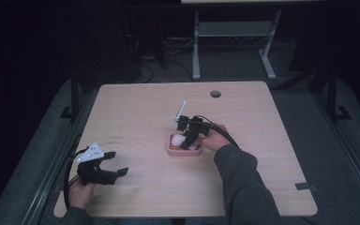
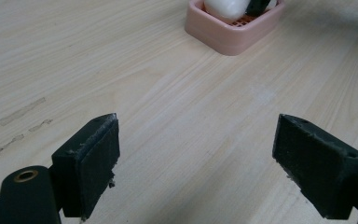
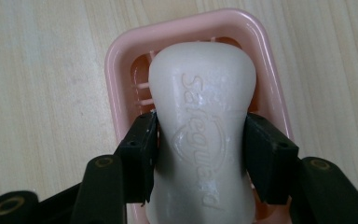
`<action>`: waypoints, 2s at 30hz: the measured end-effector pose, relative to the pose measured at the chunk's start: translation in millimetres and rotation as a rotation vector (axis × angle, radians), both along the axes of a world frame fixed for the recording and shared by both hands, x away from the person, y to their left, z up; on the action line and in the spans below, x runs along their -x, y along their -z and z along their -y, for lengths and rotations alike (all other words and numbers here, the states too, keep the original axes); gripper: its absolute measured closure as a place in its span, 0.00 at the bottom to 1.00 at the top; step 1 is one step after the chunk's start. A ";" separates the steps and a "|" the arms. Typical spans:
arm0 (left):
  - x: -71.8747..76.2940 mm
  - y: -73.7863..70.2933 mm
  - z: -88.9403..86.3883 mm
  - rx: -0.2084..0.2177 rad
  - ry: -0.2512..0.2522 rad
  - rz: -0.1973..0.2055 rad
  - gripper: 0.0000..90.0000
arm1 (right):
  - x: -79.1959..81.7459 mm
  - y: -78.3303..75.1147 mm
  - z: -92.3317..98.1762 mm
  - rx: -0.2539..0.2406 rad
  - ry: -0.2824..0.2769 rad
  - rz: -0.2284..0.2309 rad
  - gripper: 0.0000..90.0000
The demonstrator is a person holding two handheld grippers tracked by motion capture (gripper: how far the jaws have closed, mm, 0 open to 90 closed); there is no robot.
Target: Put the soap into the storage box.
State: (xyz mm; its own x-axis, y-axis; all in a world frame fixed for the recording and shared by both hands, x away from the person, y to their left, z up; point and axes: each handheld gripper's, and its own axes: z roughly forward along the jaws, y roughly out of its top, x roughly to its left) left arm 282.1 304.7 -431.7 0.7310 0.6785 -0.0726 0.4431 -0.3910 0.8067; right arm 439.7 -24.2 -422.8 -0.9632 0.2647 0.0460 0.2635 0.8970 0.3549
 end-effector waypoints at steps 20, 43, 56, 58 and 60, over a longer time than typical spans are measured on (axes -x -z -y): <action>-0.1 0.7 0.9 -0.002 0.004 -0.001 0.16 | 5.5 -13.3 16.2 -0.079 0.044 0.010 0.44; 0.2 0.8 1.4 -0.004 0.004 0.000 0.16 | 15.3 -22.6 30.8 -0.096 0.068 0.034 0.40; 0.4 1.1 2.2 -0.007 0.004 -0.005 0.16 | 20.9 -23.1 47.9 -0.116 0.095 0.045 0.39; 0.5 1.1 2.3 -0.007 0.004 -0.006 0.16 | 21.6 -22.3 49.1 -0.109 0.102 0.037 0.37; 0.5 1.1 2.3 -0.006 0.004 -0.006 0.16 | 22.3 -22.0 50.0 -0.104 0.102 0.035 0.37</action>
